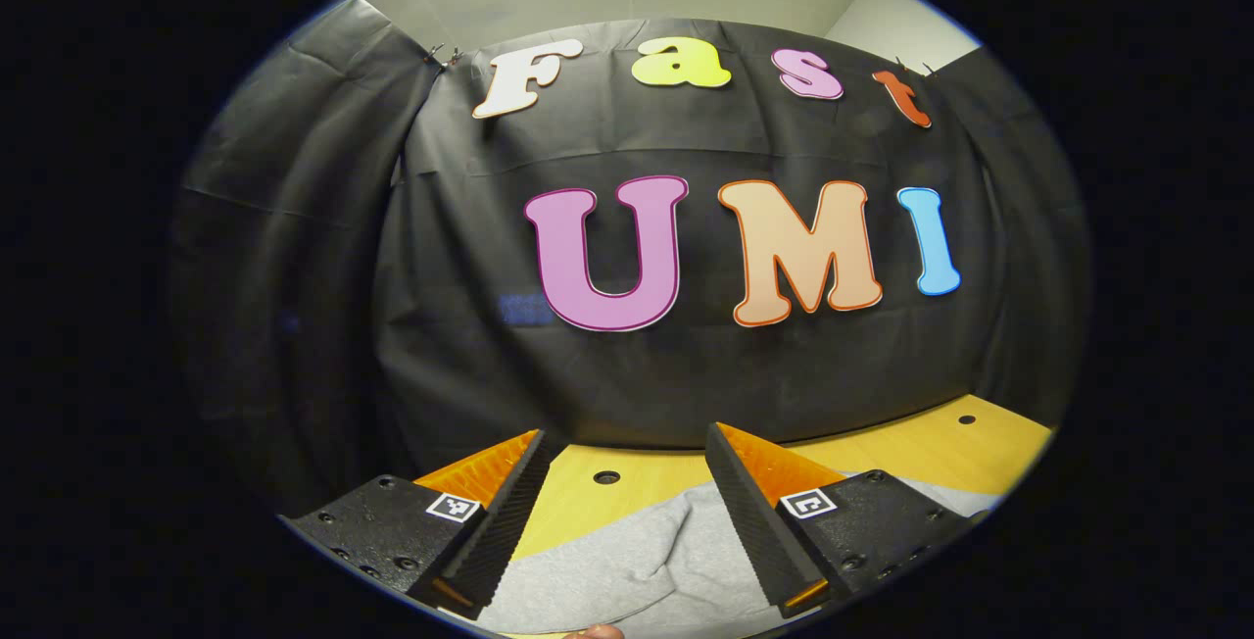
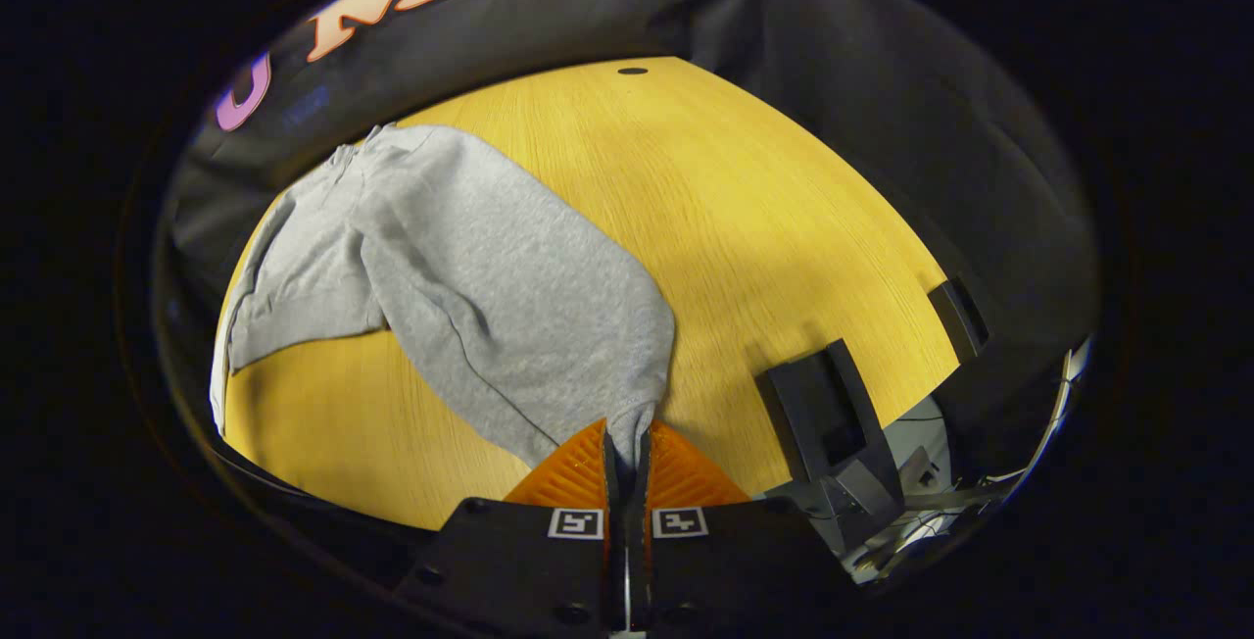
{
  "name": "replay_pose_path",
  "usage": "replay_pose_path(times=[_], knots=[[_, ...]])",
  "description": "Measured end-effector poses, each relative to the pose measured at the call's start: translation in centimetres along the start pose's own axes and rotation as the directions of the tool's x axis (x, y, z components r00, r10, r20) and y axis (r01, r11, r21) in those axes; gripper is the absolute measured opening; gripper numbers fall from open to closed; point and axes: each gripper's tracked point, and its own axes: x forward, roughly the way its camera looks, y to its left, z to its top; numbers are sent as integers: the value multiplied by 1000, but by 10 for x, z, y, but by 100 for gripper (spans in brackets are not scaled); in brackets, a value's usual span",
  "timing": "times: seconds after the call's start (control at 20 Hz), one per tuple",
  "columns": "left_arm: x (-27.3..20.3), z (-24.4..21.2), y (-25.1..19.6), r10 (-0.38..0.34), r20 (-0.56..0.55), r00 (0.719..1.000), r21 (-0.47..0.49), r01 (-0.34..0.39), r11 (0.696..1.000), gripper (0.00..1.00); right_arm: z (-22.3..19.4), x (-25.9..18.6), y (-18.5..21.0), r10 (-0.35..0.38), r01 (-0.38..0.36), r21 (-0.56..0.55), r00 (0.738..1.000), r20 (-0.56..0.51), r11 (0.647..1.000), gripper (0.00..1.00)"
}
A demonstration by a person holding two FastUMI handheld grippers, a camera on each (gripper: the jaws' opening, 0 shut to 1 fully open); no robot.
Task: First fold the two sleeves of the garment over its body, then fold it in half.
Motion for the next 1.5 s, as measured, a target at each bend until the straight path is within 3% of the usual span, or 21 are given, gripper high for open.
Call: replay_pose_path(times=[0.25,0.3,0.4,0.6,0.65,1.0,1.3,1.5], knots=[[-2,8,10,18,11,1000,23,-19,1000,97,67,-6,22,61,-70,69,991,120,995,4],[-3,9,13,26,15,1000,24,-26,999,94,79,-8,27,76,-87,75,988,134,993,4],[-5,12,19,40,19,999,21,-40,999,97,107,-9,40,103,-119,86,979,175,989,4],[-12,13,36,78,23,997,31,-78,996,90,159,-14,72,160,-189,97,956,245,977,4],[-14,14,42,89,23,996,31,-89,996,94,171,-16,82,175,-206,95,949,262,974,4],[-26,9,80,165,12,986,38,-166,985,94,249,-27,168,289,-324,40,887,360,945,4],[-35,2,113,222,-2,975,44,-221,974,97,288,-27,253,380,-401,-28,840,386,915,4],[-43,0,140,266,-9,964,42,-266,963,94,301,-23,308,433,-446,-57,819,376,893,4]])
